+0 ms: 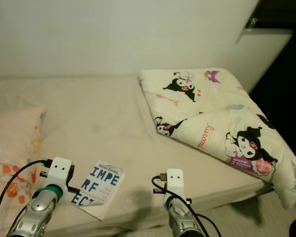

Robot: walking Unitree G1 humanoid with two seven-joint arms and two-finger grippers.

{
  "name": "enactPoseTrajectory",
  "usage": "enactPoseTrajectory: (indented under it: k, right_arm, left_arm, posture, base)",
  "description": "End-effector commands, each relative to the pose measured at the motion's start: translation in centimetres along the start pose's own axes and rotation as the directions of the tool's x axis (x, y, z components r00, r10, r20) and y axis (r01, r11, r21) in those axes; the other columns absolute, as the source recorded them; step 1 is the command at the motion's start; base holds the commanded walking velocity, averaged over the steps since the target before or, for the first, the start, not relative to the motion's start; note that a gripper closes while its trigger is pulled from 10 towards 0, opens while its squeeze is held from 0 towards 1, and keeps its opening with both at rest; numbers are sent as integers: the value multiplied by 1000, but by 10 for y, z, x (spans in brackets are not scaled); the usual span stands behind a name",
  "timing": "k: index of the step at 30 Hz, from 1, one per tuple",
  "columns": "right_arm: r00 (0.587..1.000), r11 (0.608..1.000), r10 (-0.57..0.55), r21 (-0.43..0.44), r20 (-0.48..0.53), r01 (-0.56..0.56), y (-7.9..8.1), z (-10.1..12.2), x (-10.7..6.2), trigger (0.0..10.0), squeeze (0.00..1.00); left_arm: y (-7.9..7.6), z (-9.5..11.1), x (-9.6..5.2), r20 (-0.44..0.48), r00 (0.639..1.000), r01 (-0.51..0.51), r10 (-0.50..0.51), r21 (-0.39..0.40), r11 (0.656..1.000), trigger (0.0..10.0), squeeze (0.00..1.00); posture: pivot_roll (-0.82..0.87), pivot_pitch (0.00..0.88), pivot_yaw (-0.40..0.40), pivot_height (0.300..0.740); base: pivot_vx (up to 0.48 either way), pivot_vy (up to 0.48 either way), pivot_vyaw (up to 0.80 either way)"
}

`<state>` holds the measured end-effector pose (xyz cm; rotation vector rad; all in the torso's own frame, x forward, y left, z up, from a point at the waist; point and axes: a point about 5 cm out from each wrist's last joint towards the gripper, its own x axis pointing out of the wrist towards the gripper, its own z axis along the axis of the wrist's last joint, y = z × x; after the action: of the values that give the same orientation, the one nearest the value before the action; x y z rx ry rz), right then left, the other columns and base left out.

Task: Clean up the room

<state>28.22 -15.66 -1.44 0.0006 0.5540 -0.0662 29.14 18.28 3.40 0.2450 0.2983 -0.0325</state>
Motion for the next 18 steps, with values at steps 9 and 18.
enactPoseTrajectory:
  k: [9,18]
  right_arm:
    - [996,994,-82,66,-31,84,-11,-12,-4,10000,0]
    - [994,991,-103,79,-34,106,-14,-14,-5,10000,0]
  left_arm:
    - [-9,1,5,-21,995,95,-94,57,994,10000,0]
    - [-13,1,7,-29,993,112,-110,64,992,10000,0]
  posture:
    - [131,0,88,740]
    - [124,0,96,740]
  base:
    - [0,0,0]
    - [0,0,0]
